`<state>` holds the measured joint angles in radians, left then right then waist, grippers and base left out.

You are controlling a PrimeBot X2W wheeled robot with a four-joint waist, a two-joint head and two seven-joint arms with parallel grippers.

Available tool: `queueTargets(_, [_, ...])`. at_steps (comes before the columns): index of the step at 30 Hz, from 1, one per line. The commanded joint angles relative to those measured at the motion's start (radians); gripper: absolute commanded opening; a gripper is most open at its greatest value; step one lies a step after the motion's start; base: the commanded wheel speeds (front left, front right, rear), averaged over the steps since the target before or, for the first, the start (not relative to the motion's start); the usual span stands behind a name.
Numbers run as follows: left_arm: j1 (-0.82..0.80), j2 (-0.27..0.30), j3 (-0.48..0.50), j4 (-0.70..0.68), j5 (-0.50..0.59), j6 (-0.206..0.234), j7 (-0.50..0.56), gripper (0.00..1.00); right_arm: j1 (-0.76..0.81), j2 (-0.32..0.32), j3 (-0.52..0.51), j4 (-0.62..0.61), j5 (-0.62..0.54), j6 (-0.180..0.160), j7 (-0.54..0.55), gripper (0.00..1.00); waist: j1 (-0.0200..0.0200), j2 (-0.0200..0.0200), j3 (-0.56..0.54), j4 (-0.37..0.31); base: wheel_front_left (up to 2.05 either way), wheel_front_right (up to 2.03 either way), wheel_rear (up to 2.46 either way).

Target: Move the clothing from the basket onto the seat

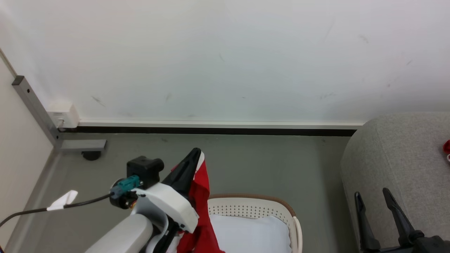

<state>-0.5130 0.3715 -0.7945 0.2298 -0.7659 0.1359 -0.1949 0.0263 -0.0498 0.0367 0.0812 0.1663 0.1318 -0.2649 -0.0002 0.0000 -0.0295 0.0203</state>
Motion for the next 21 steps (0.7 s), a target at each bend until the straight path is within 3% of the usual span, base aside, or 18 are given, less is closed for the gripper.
queueTargets(1, [0.011, 0.017, 0.008, -0.014, -0.003, 0.009, 0.006, 0.00, 0.015, -0.001, 0.007, -0.002, 0.001, -0.002, 0.001, 1.00, 0.0002, 0.0000, 0.001, -0.007, 0.00, 0.00, 0.00])
queueTargets(11, [0.009, 0.049, 0.032, -0.059, -0.017, 0.038, 0.022, 0.00, -0.011, -0.001, 0.018, -0.016, -0.008, -0.002, 0.001, 1.00, 0.0002, 0.0000, 0.040, -0.074, 0.00, 0.00, 0.00])
queueTargets(21, [-0.052, 0.076, 0.036, 0.061, -0.014, 0.011, 0.046, 0.00, -0.097, -0.001, 0.026, -0.071, 0.016, -0.002, 0.001, 1.00, 0.0002, 0.0000, 0.256, -0.186, 0.00, 0.00, 0.00])
